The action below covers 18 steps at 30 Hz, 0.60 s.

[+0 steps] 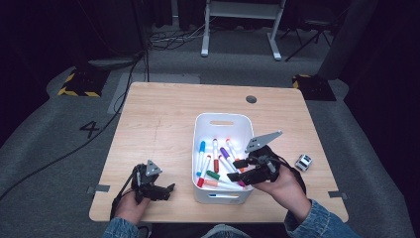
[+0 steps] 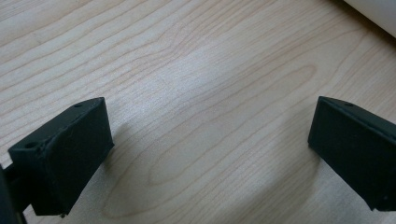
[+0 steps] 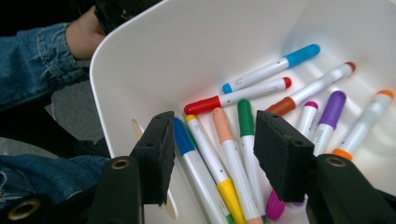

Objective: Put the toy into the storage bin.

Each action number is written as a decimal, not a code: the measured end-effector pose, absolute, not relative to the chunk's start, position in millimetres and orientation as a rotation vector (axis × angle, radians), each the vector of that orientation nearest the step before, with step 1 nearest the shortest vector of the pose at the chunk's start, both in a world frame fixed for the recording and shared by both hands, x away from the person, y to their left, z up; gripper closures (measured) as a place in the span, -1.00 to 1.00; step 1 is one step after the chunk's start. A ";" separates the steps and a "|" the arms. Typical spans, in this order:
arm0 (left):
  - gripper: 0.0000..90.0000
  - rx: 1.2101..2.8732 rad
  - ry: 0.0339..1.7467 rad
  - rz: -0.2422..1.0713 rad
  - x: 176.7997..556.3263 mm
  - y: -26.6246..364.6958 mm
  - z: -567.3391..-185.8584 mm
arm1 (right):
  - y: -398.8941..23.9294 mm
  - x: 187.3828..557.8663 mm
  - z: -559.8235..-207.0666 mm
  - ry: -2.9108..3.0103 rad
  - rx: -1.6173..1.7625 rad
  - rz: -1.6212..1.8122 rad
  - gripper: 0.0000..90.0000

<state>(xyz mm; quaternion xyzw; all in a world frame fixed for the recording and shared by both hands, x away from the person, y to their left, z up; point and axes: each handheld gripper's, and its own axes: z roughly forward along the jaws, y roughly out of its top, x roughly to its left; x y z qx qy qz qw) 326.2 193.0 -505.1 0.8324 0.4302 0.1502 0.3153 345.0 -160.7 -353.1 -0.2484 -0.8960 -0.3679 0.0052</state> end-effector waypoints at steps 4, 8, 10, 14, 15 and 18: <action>-1.00 2.194 1.131 0.399 326.3 193.1 -505.1 | -172.0 347.3 -346.0 -2.797 -0.825 -1.195 0.07; -1.00 2.194 1.132 0.399 326.2 193.1 -505.0 | -183.7 352.3 -342.5 -2.796 -0.871 -1.225 0.06; -1.00 2.192 1.134 0.396 326.2 193.0 -505.2 | -189.3 354.5 -341.0 -2.797 -0.906 -1.232 0.06; -1.00 2.192 1.135 0.391 325.7 193.1 -505.4 | -201.4 360.8 -338.4 -2.810 -0.945 -1.240 0.06; -1.00 2.193 1.138 0.402 325.4 193.4 -505.0 | -204.3 362.3 -337.8 -2.815 -0.963 -1.244 0.06; -1.00 2.187 1.144 0.392 324.6 193.4 -505.3 | -215.4 370.1 -337.8 -2.812 -1.018 -1.253 0.06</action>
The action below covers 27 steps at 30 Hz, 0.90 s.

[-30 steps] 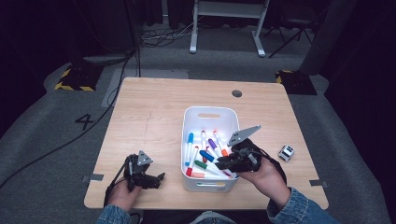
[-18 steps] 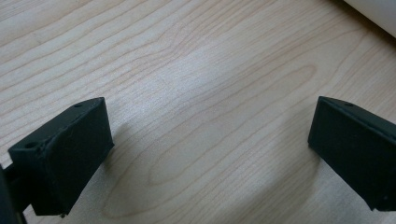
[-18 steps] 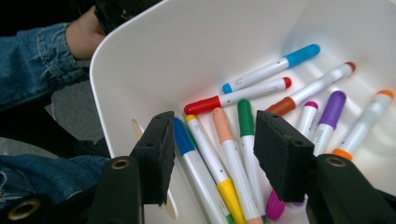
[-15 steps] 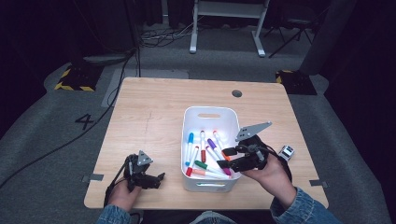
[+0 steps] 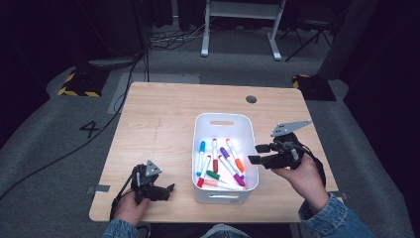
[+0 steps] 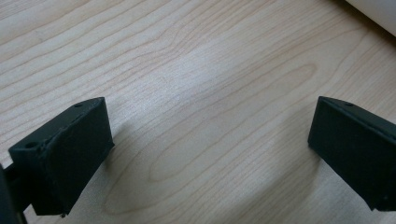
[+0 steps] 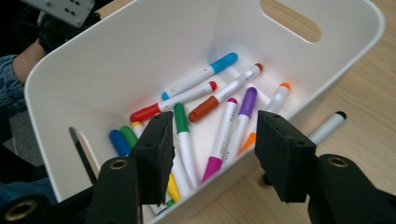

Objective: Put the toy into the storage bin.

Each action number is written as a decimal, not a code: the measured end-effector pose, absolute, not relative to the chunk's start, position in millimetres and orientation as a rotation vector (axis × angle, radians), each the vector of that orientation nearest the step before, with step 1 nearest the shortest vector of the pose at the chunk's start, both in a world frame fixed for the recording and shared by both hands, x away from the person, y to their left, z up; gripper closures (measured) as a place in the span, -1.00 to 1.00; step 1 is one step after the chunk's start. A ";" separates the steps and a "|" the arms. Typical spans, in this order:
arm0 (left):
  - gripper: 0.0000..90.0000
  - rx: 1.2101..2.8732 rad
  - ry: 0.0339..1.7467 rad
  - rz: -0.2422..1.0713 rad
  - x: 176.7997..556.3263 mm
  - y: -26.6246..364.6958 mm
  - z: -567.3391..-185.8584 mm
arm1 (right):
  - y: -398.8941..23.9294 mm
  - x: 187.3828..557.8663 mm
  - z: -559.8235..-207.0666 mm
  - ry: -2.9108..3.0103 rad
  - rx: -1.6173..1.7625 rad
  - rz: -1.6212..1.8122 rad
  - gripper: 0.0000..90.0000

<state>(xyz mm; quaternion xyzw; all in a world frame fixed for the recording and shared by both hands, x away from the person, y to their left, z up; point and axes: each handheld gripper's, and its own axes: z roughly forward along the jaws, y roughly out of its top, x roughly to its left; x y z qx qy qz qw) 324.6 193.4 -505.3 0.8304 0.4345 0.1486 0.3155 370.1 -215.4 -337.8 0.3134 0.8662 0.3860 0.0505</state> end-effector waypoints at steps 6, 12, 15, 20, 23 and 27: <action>-1.00 2.184 1.150 0.389 323.0 194.2 -505.5 | -229.9 390.2 -350.4 2.601 1.045 1.174 0.08; -1.00 2.182 1.154 0.398 322.2 194.7 -505.5 | -233.4 407.6 -362.3 2.599 1.103 1.244 0.06; -1.00 2.182 1.154 0.399 322.2 194.8 -505.4 | -234.5 406.9 -360.0 2.559 1.077 1.260 0.08; -1.00 2.182 1.154 0.400 322.1 194.8 -505.4 | -248.6 410.0 -357.6 2.500 1.134 1.273 0.08; -1.00 2.183 1.153 0.399 322.2 194.9 -505.4 | -253.7 414.4 -361.2 2.489 1.156 1.234 0.08; -1.00 2.183 1.153 0.397 322.2 194.9 -505.3 | -252.0 423.9 -375.9 2.505 1.171 1.163 0.07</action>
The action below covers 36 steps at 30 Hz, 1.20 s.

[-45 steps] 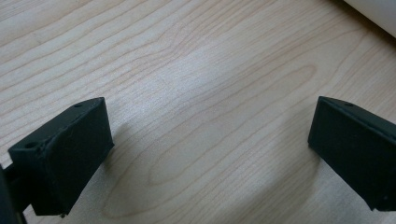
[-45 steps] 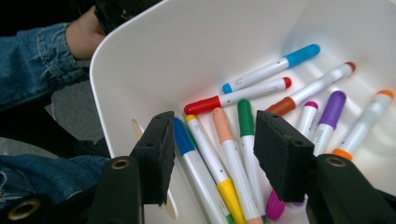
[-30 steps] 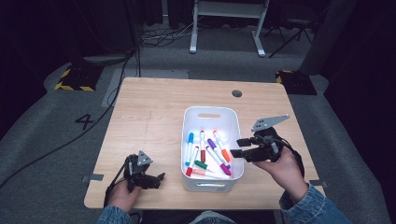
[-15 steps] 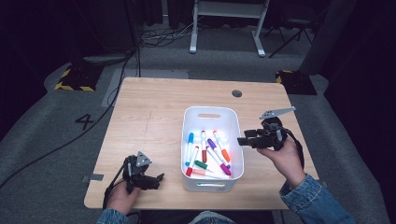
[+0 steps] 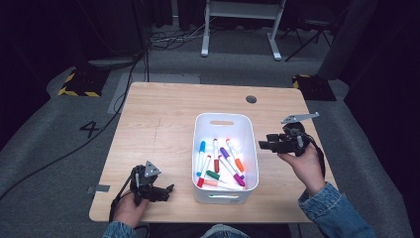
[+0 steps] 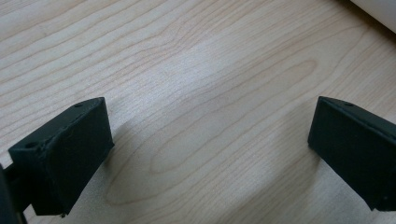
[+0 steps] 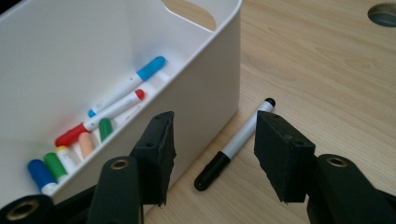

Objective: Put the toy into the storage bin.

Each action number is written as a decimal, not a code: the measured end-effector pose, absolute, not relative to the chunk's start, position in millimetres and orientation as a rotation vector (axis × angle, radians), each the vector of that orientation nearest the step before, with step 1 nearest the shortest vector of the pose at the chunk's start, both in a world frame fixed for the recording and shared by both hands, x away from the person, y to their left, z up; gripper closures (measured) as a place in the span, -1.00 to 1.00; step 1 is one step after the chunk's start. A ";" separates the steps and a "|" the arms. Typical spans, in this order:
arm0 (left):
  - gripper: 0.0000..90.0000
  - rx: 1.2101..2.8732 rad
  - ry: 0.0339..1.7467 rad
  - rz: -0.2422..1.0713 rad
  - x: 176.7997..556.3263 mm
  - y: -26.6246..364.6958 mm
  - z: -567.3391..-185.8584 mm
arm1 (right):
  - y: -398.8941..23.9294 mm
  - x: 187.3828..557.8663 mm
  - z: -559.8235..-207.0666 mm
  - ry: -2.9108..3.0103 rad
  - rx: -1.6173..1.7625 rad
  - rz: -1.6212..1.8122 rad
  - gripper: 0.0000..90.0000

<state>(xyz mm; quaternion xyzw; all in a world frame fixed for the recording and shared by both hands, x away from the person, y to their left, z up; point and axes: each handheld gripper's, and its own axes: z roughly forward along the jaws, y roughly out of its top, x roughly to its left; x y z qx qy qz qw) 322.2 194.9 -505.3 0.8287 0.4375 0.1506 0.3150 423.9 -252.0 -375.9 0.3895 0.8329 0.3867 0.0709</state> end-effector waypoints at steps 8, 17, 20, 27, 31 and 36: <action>-1.00 2.182 1.154 0.399 322.1 194.8 -505.4 | -245.5 444.8 -407.7 2.533 1.204 1.094 0.06; -1.00 2.181 1.157 0.408 321.5 195.1 -505.3 | -242.8 465.9 -435.9 2.552 1.243 1.047 0.06; -1.00 2.179 1.159 0.398 321.1 194.9 -505.6 | -241.1 471.1 -443.1 2.562 1.250 1.039 0.06; -1.00 2.179 1.159 0.399 321.2 194.9 -505.6 | -230.1 479.7 -456.6 2.586 1.242 0.983 0.07; -1.00 2.179 1.159 0.400 321.2 195.0 -505.6 | -223.9 482.4 -463.6 2.605 1.234 0.949 0.11; -1.00 2.179 1.160 0.398 321.1 194.9 -505.6 | -219.3 483.6 -471.6 2.623 1.239 0.865 0.23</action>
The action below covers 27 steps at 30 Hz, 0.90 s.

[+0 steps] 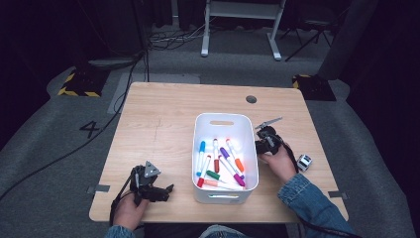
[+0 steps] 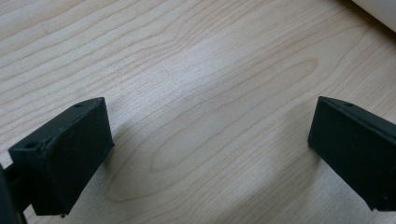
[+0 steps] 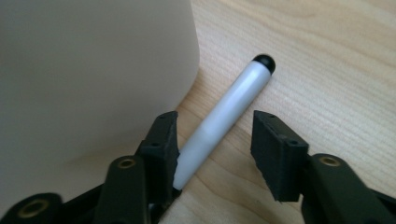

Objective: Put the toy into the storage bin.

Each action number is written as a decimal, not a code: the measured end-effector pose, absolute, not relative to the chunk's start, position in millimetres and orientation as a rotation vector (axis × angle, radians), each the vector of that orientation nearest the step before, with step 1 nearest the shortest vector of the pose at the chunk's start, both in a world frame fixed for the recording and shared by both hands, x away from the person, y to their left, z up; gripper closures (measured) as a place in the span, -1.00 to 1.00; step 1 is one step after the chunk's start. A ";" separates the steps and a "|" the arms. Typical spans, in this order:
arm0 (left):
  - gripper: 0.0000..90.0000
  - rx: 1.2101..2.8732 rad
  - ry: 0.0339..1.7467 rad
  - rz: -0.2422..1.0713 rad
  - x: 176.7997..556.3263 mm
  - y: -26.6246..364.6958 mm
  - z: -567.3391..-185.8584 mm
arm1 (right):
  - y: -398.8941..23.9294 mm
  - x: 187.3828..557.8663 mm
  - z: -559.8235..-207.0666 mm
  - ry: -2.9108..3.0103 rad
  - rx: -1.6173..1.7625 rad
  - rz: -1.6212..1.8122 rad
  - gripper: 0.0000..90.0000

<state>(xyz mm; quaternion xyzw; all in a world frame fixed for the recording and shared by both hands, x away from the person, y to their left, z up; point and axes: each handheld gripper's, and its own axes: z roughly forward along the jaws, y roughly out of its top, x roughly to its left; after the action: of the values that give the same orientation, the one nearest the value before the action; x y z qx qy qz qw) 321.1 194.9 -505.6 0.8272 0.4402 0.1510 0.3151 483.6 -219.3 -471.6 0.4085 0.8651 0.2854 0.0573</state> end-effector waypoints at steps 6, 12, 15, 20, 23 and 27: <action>-1.00 2.179 1.159 0.398 321.1 194.9 -505.6 | -222.4 483.1 -473.5 2.633 1.236 0.782 0.66; -1.00 2.179 1.160 0.398 321.1 194.9 -505.6 | -229.3 483.3 -472.6 2.617 1.292 0.768 0.71; -1.00 2.179 1.159 0.397 321.1 194.8 -505.6 | -231.0 482.4 -471.6 2.614 1.306 0.759 0.71; -1.00 2.179 1.159 0.397 321.1 194.9 -505.6 | -237.4 479.1 -462.6 2.607 1.320 0.829 0.71; -1.00 2.179 1.159 0.398 321.1 194.9 -505.6 | -242.1 477.0 -454.6 2.597 1.311 0.866 0.71; -1.00 2.181 1.159 0.397 321.1 195.0 -505.5 | -244.9 473.1 -443.6 2.583 1.306 0.896 0.71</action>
<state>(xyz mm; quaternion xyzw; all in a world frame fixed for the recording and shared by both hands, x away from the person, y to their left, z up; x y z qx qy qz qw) 321.1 195.0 -505.5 0.8276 0.4399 0.1506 0.3145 473.1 -244.9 -443.6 0.4303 0.8512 0.2954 0.0557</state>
